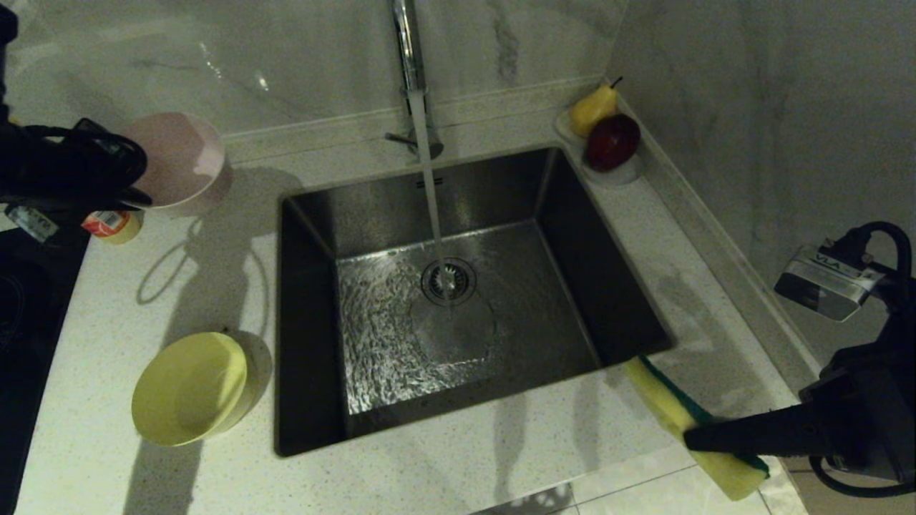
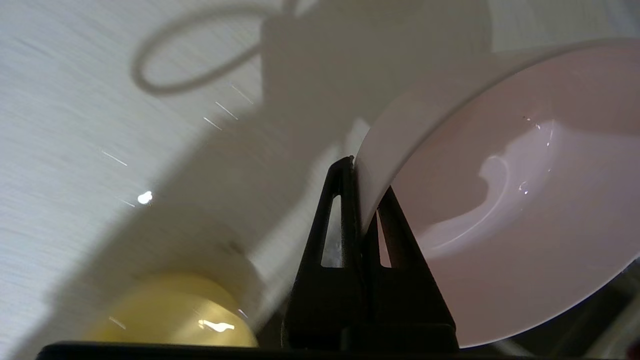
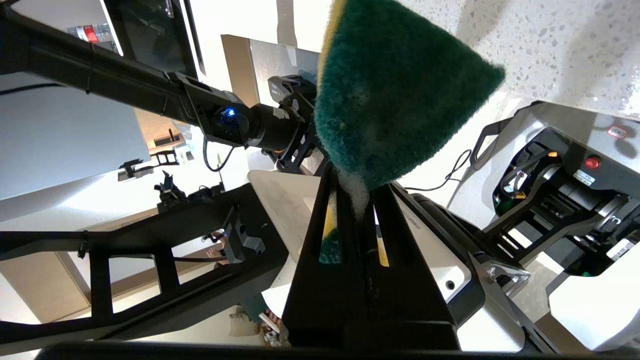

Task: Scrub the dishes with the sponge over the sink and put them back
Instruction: Wash the bowl

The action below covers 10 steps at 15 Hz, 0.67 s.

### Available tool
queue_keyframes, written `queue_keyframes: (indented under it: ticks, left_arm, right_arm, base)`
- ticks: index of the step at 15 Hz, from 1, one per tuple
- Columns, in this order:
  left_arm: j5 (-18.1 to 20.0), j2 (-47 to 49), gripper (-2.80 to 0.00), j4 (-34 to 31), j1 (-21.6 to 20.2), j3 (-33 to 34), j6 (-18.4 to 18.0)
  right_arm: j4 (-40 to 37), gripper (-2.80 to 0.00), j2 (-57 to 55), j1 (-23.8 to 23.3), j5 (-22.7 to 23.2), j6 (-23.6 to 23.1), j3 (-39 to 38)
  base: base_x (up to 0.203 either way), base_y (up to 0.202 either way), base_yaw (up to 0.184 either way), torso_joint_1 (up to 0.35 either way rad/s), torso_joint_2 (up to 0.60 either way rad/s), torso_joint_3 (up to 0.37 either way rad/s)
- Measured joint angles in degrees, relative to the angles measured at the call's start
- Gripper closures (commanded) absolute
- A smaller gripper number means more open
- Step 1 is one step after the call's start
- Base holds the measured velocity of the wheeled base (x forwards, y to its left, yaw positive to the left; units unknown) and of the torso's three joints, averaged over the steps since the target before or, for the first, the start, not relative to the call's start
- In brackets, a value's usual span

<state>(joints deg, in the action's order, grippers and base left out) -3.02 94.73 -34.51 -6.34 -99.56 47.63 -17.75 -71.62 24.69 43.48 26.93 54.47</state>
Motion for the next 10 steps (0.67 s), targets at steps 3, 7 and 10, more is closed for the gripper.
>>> queue_keyframes:
  ticks: [3, 7, 10]
  left_arm:
    - [-7.64, 2.10, 0.00, 0.04, 10.08, 0.97, 3.17]
    - [-11.90, 6.04, 0.00, 0.15, 21.06, 2.10, 4.03]
    - [-12.38, 9.47, 0.00, 0.41, 25.72, -0.20, 1.98]
  right_arm:
    - [-0.02, 0.00, 0.13, -0.02, -0.02, -0.01, -0.38]
    - [0.00, 0.00, 0.58, -0.79, -0.05, -0.11, -0.97]
    - [0.02, 0.00, 0.71, -0.85, -0.11, -0.09, -1.33]
  base:
    - [0.000, 0.000, 0.000, 0.000, 0.00, 0.000]
    - [0.000, 0.000, 0.000, 0.000, 0.00, 0.000]
    - [0.000, 0.000, 0.000, 0.000, 0.00, 0.000]
